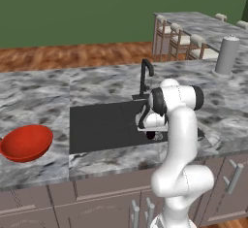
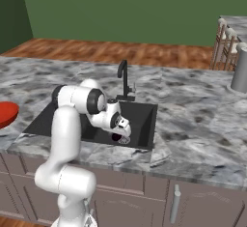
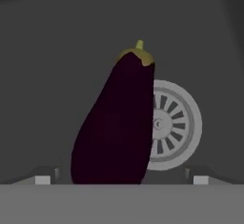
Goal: Pick the eggplant from the sink and place it in the bowl. Then pick the bowl and place it in the microwave. Then close the microwave door and press the start button.
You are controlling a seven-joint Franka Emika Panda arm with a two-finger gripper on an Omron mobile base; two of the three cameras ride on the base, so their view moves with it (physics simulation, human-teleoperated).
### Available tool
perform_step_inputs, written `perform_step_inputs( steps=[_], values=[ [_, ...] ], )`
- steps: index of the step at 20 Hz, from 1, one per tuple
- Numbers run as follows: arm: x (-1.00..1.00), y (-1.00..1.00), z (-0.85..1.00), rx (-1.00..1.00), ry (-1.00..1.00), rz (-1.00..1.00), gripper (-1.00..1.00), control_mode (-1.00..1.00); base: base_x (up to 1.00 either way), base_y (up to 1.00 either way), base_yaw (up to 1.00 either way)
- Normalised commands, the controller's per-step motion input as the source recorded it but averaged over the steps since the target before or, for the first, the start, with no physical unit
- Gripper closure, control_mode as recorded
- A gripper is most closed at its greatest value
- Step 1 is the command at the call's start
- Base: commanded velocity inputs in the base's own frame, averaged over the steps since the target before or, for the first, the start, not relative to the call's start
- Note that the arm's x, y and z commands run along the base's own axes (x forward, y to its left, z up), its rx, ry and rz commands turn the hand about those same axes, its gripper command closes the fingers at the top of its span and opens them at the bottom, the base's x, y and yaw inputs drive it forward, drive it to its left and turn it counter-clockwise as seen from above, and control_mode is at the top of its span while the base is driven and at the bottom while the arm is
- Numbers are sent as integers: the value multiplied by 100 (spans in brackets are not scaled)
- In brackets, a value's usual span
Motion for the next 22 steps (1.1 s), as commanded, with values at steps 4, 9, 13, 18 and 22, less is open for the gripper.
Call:
perform_step_inputs(
  steps=[4, 9, 13, 18, 22],
  values=[
    [29, 0, -22, 0, 0, 0, -100, -100, 0, 0, 0],
    [9, 0, -19, 0, 0, 0, 100, -100, 0, 0, 0],
    [-19, 3, -3, 0, -1, 0, 100, -100, 0, 0, 0],
    [-63, 11, 0, 0, -12, -10, 100, -100, 0, 0, 0],
    [-44, 6, 69, 0, -6, 0, 100, -100, 0, 0, 0]
  ],
)
